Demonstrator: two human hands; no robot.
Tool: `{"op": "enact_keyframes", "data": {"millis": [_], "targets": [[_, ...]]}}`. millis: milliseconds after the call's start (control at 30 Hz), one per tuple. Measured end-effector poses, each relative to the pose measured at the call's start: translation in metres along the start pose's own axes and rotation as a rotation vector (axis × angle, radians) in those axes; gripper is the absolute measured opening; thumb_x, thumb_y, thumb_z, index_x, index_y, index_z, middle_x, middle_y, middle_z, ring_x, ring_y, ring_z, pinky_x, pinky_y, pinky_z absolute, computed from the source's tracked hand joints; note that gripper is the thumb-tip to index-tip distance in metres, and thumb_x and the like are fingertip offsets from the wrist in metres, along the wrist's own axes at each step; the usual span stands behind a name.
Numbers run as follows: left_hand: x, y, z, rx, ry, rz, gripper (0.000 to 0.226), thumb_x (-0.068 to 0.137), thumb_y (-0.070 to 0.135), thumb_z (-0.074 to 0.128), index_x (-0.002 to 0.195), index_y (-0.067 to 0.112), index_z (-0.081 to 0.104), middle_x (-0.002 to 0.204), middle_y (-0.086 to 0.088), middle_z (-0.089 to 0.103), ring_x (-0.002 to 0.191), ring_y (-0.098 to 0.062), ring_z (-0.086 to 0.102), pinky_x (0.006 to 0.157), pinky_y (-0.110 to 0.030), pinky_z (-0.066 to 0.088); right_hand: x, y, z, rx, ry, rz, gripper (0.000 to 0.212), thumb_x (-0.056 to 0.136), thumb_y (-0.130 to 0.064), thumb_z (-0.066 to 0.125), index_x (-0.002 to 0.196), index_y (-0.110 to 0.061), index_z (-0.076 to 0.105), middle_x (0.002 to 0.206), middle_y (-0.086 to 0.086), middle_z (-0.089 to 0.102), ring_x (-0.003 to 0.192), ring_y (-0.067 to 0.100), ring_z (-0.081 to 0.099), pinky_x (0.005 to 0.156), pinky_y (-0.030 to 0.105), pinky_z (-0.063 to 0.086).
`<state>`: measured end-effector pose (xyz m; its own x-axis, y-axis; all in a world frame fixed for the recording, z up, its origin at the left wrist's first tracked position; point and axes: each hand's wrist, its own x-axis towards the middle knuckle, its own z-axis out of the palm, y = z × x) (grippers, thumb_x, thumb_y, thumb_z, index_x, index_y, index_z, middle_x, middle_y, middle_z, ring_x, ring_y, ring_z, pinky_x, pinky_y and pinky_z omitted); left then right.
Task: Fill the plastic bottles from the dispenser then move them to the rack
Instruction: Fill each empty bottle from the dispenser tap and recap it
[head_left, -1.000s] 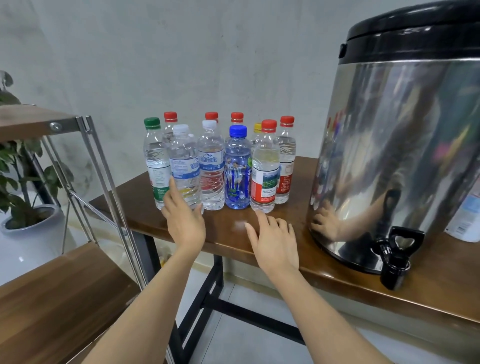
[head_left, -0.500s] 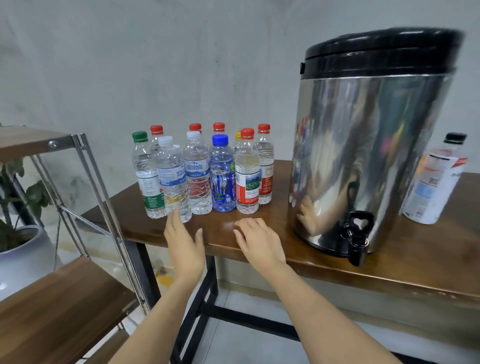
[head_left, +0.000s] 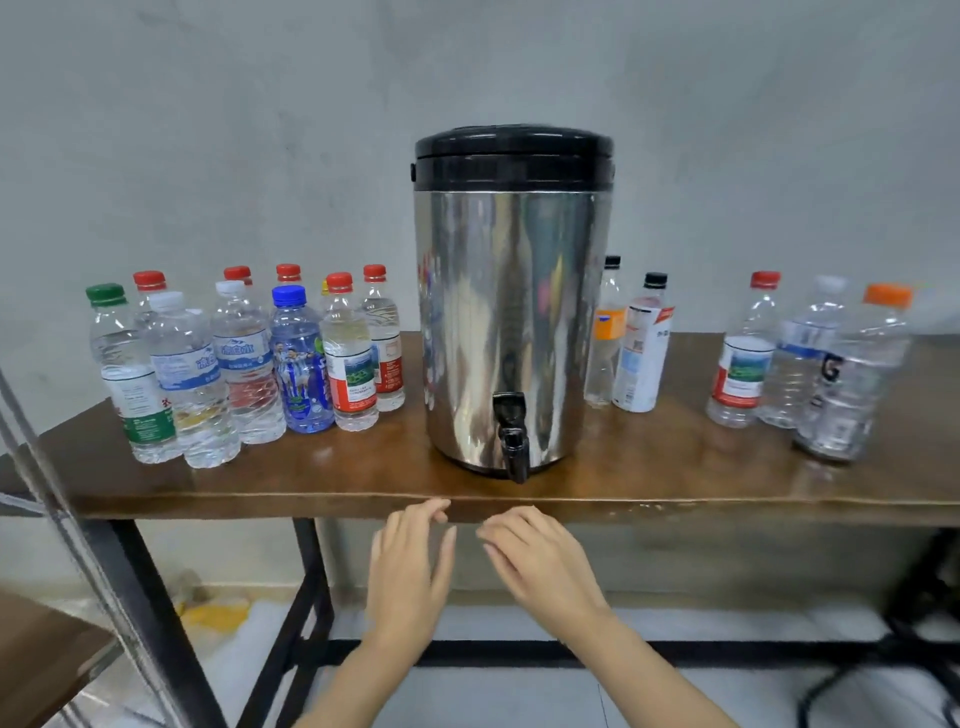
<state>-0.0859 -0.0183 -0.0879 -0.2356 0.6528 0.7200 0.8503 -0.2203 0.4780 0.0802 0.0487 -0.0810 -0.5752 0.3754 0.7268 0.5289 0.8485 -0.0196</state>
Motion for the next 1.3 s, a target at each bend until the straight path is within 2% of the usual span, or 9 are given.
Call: {"op": "enact_keyframes", "data": {"millis": [67, 167, 267, 400, 633, 767, 933, 1133, 1300], "targets": [[-0.004, 0.022, 0.020, -0.036, -0.059, 0.046, 0.024, 0.095, 0.039, 0.042, 0.119, 0.033, 0.045, 0.097, 0.017, 0.056, 0.094, -0.001, 0.049, 0.083, -0.025, 0.037, -0.017, 0.018, -0.019, -0.048, 0.024, 0.040, 0.019, 0.096, -0.027, 0.052, 0.099, -0.022, 0.070, 0.100, -0.013, 0.067, 0.095, 0.008, 0.059, 0.077, 0.019, 0.047], [0.002, 0.053, 0.051, -0.084, -0.106, 0.125, 0.025, 0.095, 0.031, 0.050, 0.120, 0.032, 0.047, 0.097, 0.018, 0.054, 0.093, 0.000, 0.049, 0.084, -0.022, 0.040, -0.035, 0.049, -0.047, -0.135, 0.063, 0.127, 0.022, 0.095, -0.027, 0.050, 0.098, -0.021, 0.072, 0.096, -0.013, 0.068, 0.093, 0.008, 0.060, 0.074, 0.021, 0.049], [0.024, 0.085, 0.082, -0.095, -0.130, 0.242, 0.024, 0.095, 0.026, 0.052, 0.119, 0.025, 0.053, 0.098, 0.014, 0.057, 0.093, -0.006, 0.052, 0.081, -0.024, 0.041, -0.044, 0.082, -0.068, -0.194, 0.107, 0.204, 0.022, 0.096, -0.025, 0.050, 0.098, -0.019, 0.071, 0.095, -0.012, 0.068, 0.092, 0.011, 0.060, 0.073, 0.025, 0.052], [0.065, 0.119, 0.126, -0.020, -0.124, 0.331, 0.029, 0.097, 0.032, 0.042, 0.117, 0.018, 0.057, 0.110, 0.006, 0.062, 0.101, -0.014, 0.054, 0.084, -0.029, 0.046, -0.046, 0.119, -0.089, -0.249, 0.154, 0.278, 0.023, 0.096, -0.025, 0.049, 0.099, -0.018, 0.071, 0.097, -0.011, 0.068, 0.093, 0.013, 0.060, 0.072, 0.027, 0.053], [0.105, 0.146, 0.185, 0.069, -0.234, 0.189, 0.033, 0.100, 0.033, 0.049, 0.127, 0.017, 0.057, 0.125, 0.001, 0.061, 0.115, -0.021, 0.052, 0.095, -0.037, 0.044, -0.029, 0.167, -0.118, -0.315, 0.167, 0.338, 0.025, 0.095, -0.027, 0.049, 0.105, -0.018, 0.070, 0.101, -0.008, 0.070, 0.096, 0.016, 0.062, 0.070, 0.031, 0.055], [0.112, 0.147, 0.198, 0.097, -0.211, 0.150, 0.043, 0.100, 0.041, 0.035, 0.129, 0.016, 0.054, 0.129, -0.002, 0.058, 0.121, -0.022, 0.050, 0.102, -0.037, 0.041, -0.012, 0.195, -0.133, -0.358, 0.109, 0.415, 0.024, 0.092, -0.021, 0.063, 0.115, -0.017, 0.065, 0.113, -0.004, 0.067, 0.104, 0.020, 0.060, 0.073, 0.037, 0.058], [0.111, 0.147, 0.197, 0.031, -0.181, 0.090, 0.054, 0.099, 0.046, 0.025, 0.135, 0.015, 0.050, 0.133, -0.004, 0.054, 0.126, -0.023, 0.044, 0.108, -0.039, 0.036, 0.031, 0.226, -0.152, -0.360, -0.026, 0.652, 0.049, 0.099, -0.027, 0.051, 0.146, -0.019, 0.039, 0.150, 0.005, 0.037, 0.134, 0.026, 0.034, 0.091, 0.041, 0.050], [0.110, 0.148, 0.199, 0.023, -0.167, 0.068, 0.043, 0.101, 0.038, 0.039, 0.135, 0.015, 0.050, 0.133, -0.002, 0.054, 0.126, -0.020, 0.044, 0.108, -0.037, 0.037, 0.094, 0.272, -0.183, -0.417, 0.015, 0.701, 0.062, 0.095, -0.014, 0.055, 0.150, -0.016, 0.026, 0.157, 0.013, 0.020, 0.138, 0.033, 0.027, 0.098, 0.047, 0.046], [0.112, 0.149, 0.201, 0.039, -0.166, 0.066, 0.046, 0.099, 0.039, 0.037, 0.135, 0.014, 0.051, 0.132, -0.003, 0.055, 0.125, -0.021, 0.046, 0.108, -0.036, 0.038, 0.121, 0.306, -0.203, -0.422, -0.114, 0.760, 0.079, 0.097, -0.018, 0.058, 0.156, -0.012, 0.005, 0.163, 0.016, 0.001, 0.150, 0.035, 0.004, 0.116, 0.047, 0.024]]}}
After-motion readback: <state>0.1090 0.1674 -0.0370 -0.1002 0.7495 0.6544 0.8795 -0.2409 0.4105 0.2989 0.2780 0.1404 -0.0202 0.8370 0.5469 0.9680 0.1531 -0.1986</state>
